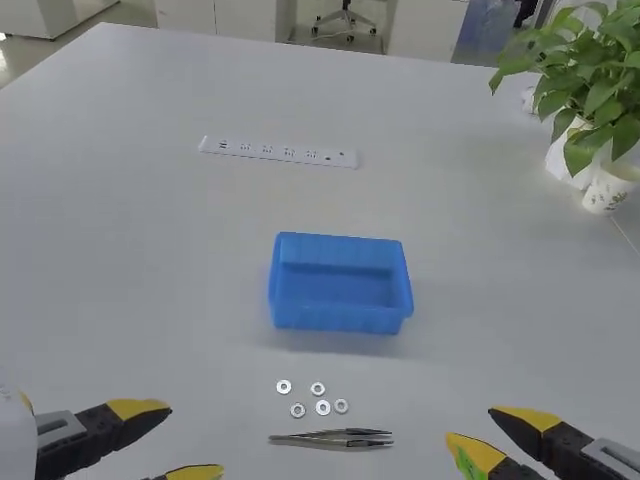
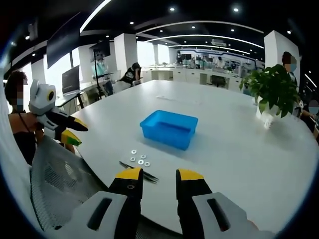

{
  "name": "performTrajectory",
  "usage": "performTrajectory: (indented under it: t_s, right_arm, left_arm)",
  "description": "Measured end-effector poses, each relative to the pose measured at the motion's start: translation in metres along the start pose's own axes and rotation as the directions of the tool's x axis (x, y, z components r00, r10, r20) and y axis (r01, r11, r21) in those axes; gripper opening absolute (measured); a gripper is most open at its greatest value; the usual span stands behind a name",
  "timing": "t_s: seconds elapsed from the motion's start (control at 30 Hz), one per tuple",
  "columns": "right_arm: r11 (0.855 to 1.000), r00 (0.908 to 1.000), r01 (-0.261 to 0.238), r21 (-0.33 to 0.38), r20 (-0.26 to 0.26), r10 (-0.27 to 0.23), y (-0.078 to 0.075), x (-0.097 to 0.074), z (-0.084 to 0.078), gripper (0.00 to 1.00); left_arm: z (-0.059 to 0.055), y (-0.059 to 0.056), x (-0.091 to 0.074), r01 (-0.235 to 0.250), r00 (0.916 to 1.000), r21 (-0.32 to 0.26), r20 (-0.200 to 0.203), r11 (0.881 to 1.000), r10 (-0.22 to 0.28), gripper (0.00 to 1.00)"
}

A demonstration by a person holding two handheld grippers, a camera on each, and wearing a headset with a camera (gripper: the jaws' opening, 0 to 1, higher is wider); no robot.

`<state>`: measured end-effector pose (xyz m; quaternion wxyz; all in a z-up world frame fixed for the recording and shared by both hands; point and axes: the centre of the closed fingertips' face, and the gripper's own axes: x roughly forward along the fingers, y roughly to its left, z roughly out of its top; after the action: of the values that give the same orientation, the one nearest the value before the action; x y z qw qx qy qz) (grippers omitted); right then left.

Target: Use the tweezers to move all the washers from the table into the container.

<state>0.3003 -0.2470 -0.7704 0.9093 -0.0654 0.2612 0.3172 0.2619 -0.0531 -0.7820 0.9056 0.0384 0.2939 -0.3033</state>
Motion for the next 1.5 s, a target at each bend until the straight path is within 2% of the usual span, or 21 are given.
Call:
performTrajectory:
  t_s: [0.27,0.43,0.7,0.87,0.97,1.1,1.13,1.17,1.2,1.23,1.27,1.33,1.37,1.4,1.5]
  right_arm:
    - [1.000,0.9999,-0.007,0.001,-0.008,0.007,-0.003,0.004,-0.001,0.27]
    - [1.000,0.9999,-0.009,0.001,-0.013,0.009,-0.005,0.006,-0.002,0.27]
    - [0.999,0.9989,-0.033,-0.021,-0.032,0.033,-0.004,0.010,-0.007,0.29]
    - [0.996,0.9966,-0.062,-0.070,-0.058,0.058,0.000,0.014,-0.012,0.29]
    - [0.989,0.9935,-0.087,-0.116,-0.083,0.077,0.004,0.018,-0.016,0.30]
    - [0.979,0.9889,-0.124,-0.159,-0.101,0.109,0.009,0.025,-0.017,0.31]
    - [0.973,0.9868,-0.139,-0.185,-0.108,0.120,0.011,0.028,-0.017,0.31]
    - [0.966,0.9850,-0.149,-0.211,-0.118,0.126,0.011,0.030,-0.018,0.31]
    - [0.959,0.9822,-0.162,-0.233,-0.131,0.134,0.013,0.033,-0.019,0.32]
    - [0.948,0.9780,-0.185,-0.260,-0.143,0.151,0.016,0.037,-0.021,0.33]
    - [0.940,0.9748,-0.199,-0.276,-0.154,0.162,0.018,0.040,-0.022,0.34]
    - [0.923,0.9656,-0.239,-0.303,-0.174,0.194,0.025,0.048,-0.024,0.34]
    - [0.914,0.9609,-0.255,-0.315,-0.189,0.203,0.027,0.051,-0.026,0.34]
    - [0.900,0.9574,-0.271,-0.343,-0.194,0.214,0.030,0.056,-0.026,0.34]
    - [0.878,0.9472,-0.301,-0.372,-0.223,0.230,0.035,0.068,-0.031,0.34]
  left_arm:
    - [0.006,0.000,0.008,0.017,0.9998,0.008,0.005,1.000,-0.017,0.41]
    - [0.004,0.000,0.011,0.020,0.9998,0.018,-0.007,1.000,-0.020,0.41]
    - [0.003,-0.002,0.018,0.033,0.9995,0.022,-0.003,0.999,-0.033,0.42]
    - [0.003,-0.004,0.030,0.057,0.9984,0.039,-0.004,0.998,-0.057,0.43]
    - [0.002,-0.006,0.038,0.079,0.9968,0.085,-0.022,0.993,-0.077,0.44]
    - [-0.002,-0.008,0.049,0.106,0.9938,0.109,-0.045,0.988,-0.101,0.45]
    - [-0.004,-0.009,0.051,0.118,0.9921,0.115,-0.058,0.986,-0.111,0.45]
    - [-0.005,-0.010,0.053,0.123,0.9905,0.096,-0.074,0.988,-0.116,0.45]
    - [-0.003,-0.010,0.055,0.123,0.9906,0.075,-0.070,0.990,-0.118,0.45]
    - [0.002,-0.013,0.059,0.128,0.9913,0.023,-0.035,0.991,-0.127,0.45]
    - [0.003,-0.015,0.062,0.143,0.9894,0.004,-0.025,0.990,-0.143,0.45]
    - [-0.001,-0.013,0.070,0.143,0.9886,0.031,-0.052,0.989,-0.141,0.46]
    - [-0.004,-0.011,0.072,0.140,0.9879,0.068,-0.078,0.988,-0.134,0.45]
    - [-0.006,-0.013,0.077,0.155,0.9847,0.095,-0.094,0.983,-0.147,0.45]
    - [-0.010,-0.012,0.087,0.173,0.9808,0.093,-0.108,0.981,-0.163,0.45]
